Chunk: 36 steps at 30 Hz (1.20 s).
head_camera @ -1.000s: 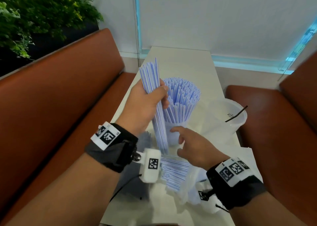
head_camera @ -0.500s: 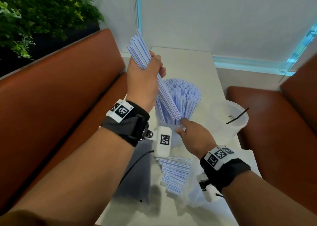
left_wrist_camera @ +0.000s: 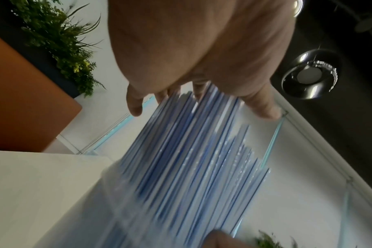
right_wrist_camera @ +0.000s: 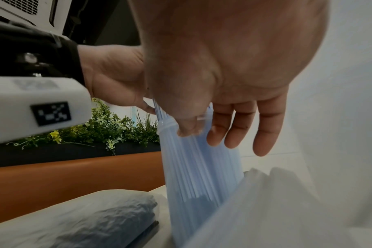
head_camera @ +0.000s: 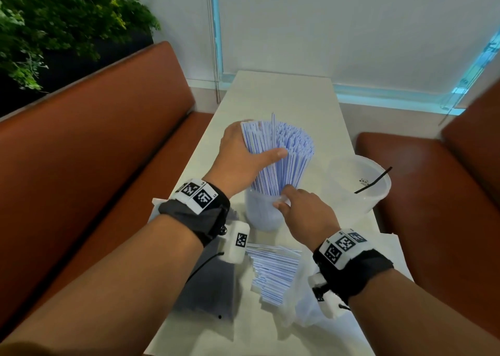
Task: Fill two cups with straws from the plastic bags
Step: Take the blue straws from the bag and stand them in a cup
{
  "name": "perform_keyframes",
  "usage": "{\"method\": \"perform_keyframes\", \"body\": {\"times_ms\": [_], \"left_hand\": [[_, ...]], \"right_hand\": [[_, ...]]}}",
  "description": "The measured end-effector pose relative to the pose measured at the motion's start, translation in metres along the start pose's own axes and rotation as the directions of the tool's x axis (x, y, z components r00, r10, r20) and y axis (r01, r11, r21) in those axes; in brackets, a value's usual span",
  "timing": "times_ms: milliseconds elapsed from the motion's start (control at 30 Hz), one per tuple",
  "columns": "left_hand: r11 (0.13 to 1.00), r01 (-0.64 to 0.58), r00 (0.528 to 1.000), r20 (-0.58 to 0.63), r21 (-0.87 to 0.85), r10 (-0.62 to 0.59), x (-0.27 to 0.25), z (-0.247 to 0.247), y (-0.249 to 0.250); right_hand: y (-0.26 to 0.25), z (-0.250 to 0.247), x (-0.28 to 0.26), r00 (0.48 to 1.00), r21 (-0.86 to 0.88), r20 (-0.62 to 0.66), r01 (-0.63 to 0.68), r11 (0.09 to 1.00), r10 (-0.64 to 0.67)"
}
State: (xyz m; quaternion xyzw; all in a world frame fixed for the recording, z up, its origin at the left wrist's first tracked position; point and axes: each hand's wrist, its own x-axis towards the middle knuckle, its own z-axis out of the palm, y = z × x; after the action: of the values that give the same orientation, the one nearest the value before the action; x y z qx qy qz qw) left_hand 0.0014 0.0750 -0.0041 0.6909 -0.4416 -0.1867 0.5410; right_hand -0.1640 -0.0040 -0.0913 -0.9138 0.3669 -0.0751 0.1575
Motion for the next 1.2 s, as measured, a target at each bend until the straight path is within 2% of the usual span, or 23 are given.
{"method": "perform_keyframes", "body": {"times_ms": [67, 133, 167, 200, 233, 267, 333, 367, 400, 433, 500, 533, 633, 667, 800, 867, 900, 967, 1033, 1067, 1100, 1133, 1200], "left_hand": [[0.999, -0.038, 0.991, -0.125, -0.009, 0.037, 0.001, -0.005, 0.009], [0.986, -0.157, 0.961, -0.221, 0.059, 0.166, 0.002, -0.008, 0.019], [0.963, -0.235, 0.939, -0.225, 0.135, 0.261, 0.002, -0.008, 0.023], [0.918, -0.309, 0.915, -0.185, 0.249, 0.358, 0.003, -0.005, 0.025], [0.846, -0.361, 0.9, -0.09, 0.393, 0.426, 0.001, -0.001, 0.025], [0.749, -0.395, 0.897, 0.046, 0.531, 0.44, -0.001, 0.005, 0.023], [0.541, -0.448, 0.891, 0.309, 0.712, 0.331, -0.006, 0.019, 0.012], [0.479, -0.474, 0.879, 0.373, 0.739, 0.296, -0.008, 0.021, 0.006], [0.468, -0.489, 0.872, 0.388, 0.736, 0.299, -0.008, 0.02, 0.004], [0.494, -0.487, 0.871, 0.362, 0.72, 0.332, -0.007, 0.018, 0.005], [0.549, -0.466, 0.865, 0.228, 0.694, 0.447, -0.006, 0.018, 0.008], [0.544, -0.446, 0.863, 0.18, 0.71, 0.473, -0.006, 0.02, 0.008], [0.433, -0.393, 0.904, 0.254, 0.811, 0.344, -0.006, 0.026, 0.0], [0.424, -0.382, 0.915, 0.272, 0.821, 0.297, -0.004, 0.024, -0.003], [0.51, -0.407, 0.913, 0.324, 0.758, 0.248, -0.003, 0.012, 0.004], [0.611, -0.405, 0.914, 0.301, 0.68, 0.271, -0.014, 0.007, 0.013], [0.663, -0.396, 0.917, 0.246, 0.635, 0.313, -0.02, 0.002, 0.018], [0.731, -0.404, 0.896, 0.079, 0.55, 0.436, -0.035, -0.007, 0.026], [0.747, -0.48, 0.818, -0.071, 0.46, 0.57, -0.052, -0.011, 0.03], [0.747, -0.52, 0.793, -0.091, 0.414, 0.603, -0.061, -0.008, 0.03], [0.747, -0.544, 0.793, -0.058, 0.382, 0.607, -0.071, -0.004, 0.029], [0.752, -0.544, 0.816, 0.027, 0.372, 0.577, -0.08, 0.003, 0.025], [0.758, -0.473, 0.878, 0.306, 0.448, 0.367, -0.091, 0.018, 0.008]], "right_hand": [[0.0, 0.0, -0.001, 1.0, 0.0, -0.001, 0.002, 1.0, -0.002], [0.0, 0.001, 0.0, 1.0, -0.001, -0.001, -0.002, 1.0, 0.002], [0.001, 0.001, 0.0, 1.0, -0.003, -0.003, -0.002, 1.0, 0.002], [0.001, 0.001, 0.0, 1.0, -0.002, -0.006, -0.001, 1.0, 0.001], [0.001, 0.002, 0.0, 1.0, 0.002, -0.006, -0.001, 1.0, 0.001], [0.002, 0.002, 0.0, 1.0, 0.012, -0.005, -0.003, 1.0, 0.003], [0.002, 0.003, 0.002, 1.0, 0.029, 0.008, -0.024, 0.999, 0.024], [0.002, 0.003, 0.002, 0.999, 0.026, 0.018, -0.035, 0.999, 0.035], [0.001, 0.004, 0.002, 0.999, 0.022, 0.02, -0.038, 0.999, 0.038], [0.001, 0.004, 0.002, 0.999, 0.021, 0.015, -0.035, 0.999, 0.035], [0.001, 0.003, 0.001, 1.0, 0.025, 0.007, -0.03, 0.999, 0.03], [0.001, 0.003, 0.001, 1.0, 0.025, 0.004, -0.027, 0.999, 0.027], [0.0, 0.002, 0.0, 1.0, 0.005, 0.002, -0.031, 1.0, 0.031], [-0.001, 0.002, 0.0, 1.0, -0.006, 0.005, -0.026, 1.0, 0.026], [-0.002, -0.004, -0.011, 1.0, 0.001, -0.005, 0.029, 1.0, -0.029], [0.001, -0.006, -0.025, 0.989, 0.102, -0.134, 0.072, 0.992, -0.058], [0.003, -0.006, -0.031, 0.977, 0.128, -0.209, 0.067, 0.989, -0.039], [0.012, -0.003, -0.042, 0.964, 0.113, -0.261, -0.028, 0.993, 0.057], [0.023, 0.003, -0.046, 0.968, -0.006, -0.119, -0.222, 0.975, 0.22], [0.028, 0.006, -0.047, 0.955, -0.099, -0.01, -0.297, 0.95, 0.298], [0.031, 0.008, -0.046, 0.927, -0.182, 0.087, -0.345, 0.921, 0.365], [0.033, 0.01, -0.046, 0.9, -0.234, 0.154, -0.369, 0.9, 0.409], [0.036, 0.014, -0.045, 0.888, -0.229, 0.213, -0.36, 0.904, 0.407]]}}
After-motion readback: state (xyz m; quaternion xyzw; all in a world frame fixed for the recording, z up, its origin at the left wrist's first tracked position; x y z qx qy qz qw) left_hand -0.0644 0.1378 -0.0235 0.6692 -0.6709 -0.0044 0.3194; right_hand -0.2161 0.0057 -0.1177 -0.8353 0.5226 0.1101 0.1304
